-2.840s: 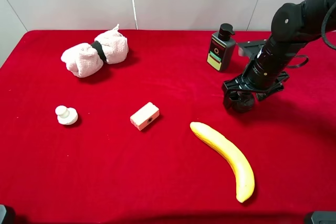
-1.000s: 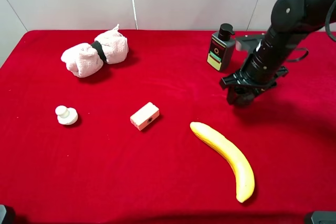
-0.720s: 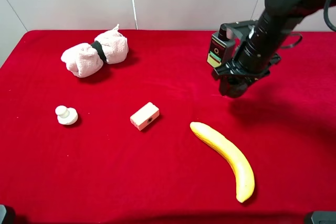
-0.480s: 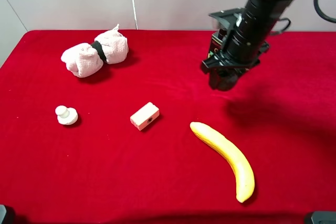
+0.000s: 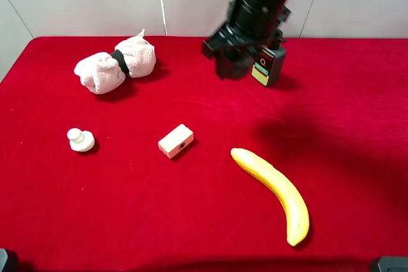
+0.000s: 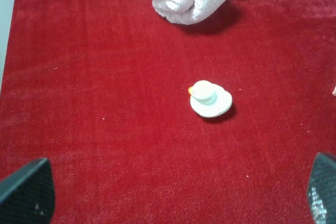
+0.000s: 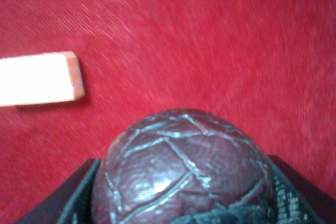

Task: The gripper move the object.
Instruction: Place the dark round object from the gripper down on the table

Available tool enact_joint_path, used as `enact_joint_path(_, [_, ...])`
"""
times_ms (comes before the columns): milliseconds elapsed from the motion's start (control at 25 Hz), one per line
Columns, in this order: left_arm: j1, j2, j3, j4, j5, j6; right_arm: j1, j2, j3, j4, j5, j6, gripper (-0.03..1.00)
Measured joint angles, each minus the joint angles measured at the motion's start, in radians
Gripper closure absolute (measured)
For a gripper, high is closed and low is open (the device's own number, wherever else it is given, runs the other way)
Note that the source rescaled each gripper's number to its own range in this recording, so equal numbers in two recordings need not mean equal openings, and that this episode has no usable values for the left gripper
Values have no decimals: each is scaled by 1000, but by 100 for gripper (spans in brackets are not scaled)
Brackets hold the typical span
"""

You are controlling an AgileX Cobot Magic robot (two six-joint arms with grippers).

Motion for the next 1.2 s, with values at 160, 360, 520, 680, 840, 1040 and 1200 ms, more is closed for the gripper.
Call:
enact_joint_path(160, [0,0,0,0,0,0,33,55,-141,-15,66,-4,95])
enact_joint_path(360, [0,0,0,0,0,0,63,158,-336,-24,151,-27,95])
enact_joint_path(520, [0,0,0,0,0,0,66,243,-454,-21,196,-60,95])
enact_joint_path(680, [0,0,0,0,0,0,66,331,-535,-21,205,-99,95])
enact_joint_path(840, [0,0,0,0,0,0,66,420,-609,-20,207,-126,95])
enact_joint_path(1040, [0,0,0,0,0,0,66,522,-700,-12,207,-145,95])
enact_joint_path(1200, [0,0,0,0,0,0,66,581,-748,15,205,-154,95])
